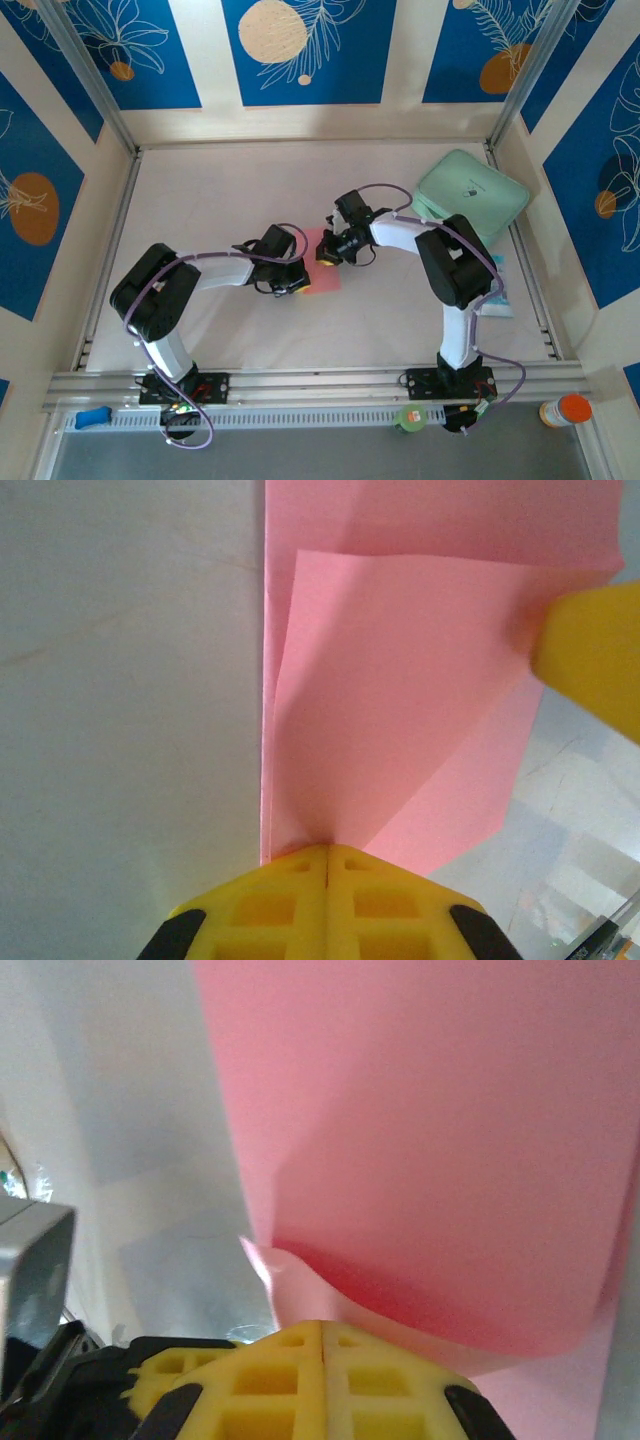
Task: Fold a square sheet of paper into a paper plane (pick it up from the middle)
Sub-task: Fold the triangle a second time at the center of the table.
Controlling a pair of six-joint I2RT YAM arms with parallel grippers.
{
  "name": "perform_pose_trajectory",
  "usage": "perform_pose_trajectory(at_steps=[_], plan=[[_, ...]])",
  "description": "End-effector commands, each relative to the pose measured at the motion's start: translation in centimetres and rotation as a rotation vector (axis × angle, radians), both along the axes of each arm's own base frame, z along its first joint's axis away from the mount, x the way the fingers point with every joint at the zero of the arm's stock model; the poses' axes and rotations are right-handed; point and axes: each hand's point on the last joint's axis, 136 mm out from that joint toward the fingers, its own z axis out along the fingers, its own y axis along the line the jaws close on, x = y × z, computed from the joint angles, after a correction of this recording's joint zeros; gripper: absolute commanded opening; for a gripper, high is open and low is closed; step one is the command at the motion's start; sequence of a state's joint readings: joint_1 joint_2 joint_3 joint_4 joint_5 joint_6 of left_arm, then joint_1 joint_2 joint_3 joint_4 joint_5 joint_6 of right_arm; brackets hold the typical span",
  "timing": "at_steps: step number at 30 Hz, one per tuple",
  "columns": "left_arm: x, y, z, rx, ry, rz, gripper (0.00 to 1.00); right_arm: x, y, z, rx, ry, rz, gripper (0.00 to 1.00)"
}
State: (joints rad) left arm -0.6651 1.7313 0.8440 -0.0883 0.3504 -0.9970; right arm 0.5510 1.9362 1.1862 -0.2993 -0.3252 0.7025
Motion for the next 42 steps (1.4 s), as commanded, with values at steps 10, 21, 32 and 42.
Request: perform_pose_trajectory(at_steps=[10,21,32,42], plan=[[-2.1,1.8,-2.4,0.101,0.070,-0.010,0.02,-2.7,-0.5,-3.6,-0.068,0.073,0.026,0.01],[-3.0,1.2,-0.8,0.069,0.066,-0.120,0.06,-3.0,-4.2,-7.1,-0.237,0.176,-0.088,0.00],[-5.4,2.7,0.2,0.197,0.073,-0.295,0.06,-3.1,-4.9,-8.0,-0.276,0.216,-0.117,0.00],[-0.9,0.1,4.8,0.087,-0.142,-0.185,0.07,-2.9,-4.6,-7.7,-0.257,0.212,-0.115,0.00]])
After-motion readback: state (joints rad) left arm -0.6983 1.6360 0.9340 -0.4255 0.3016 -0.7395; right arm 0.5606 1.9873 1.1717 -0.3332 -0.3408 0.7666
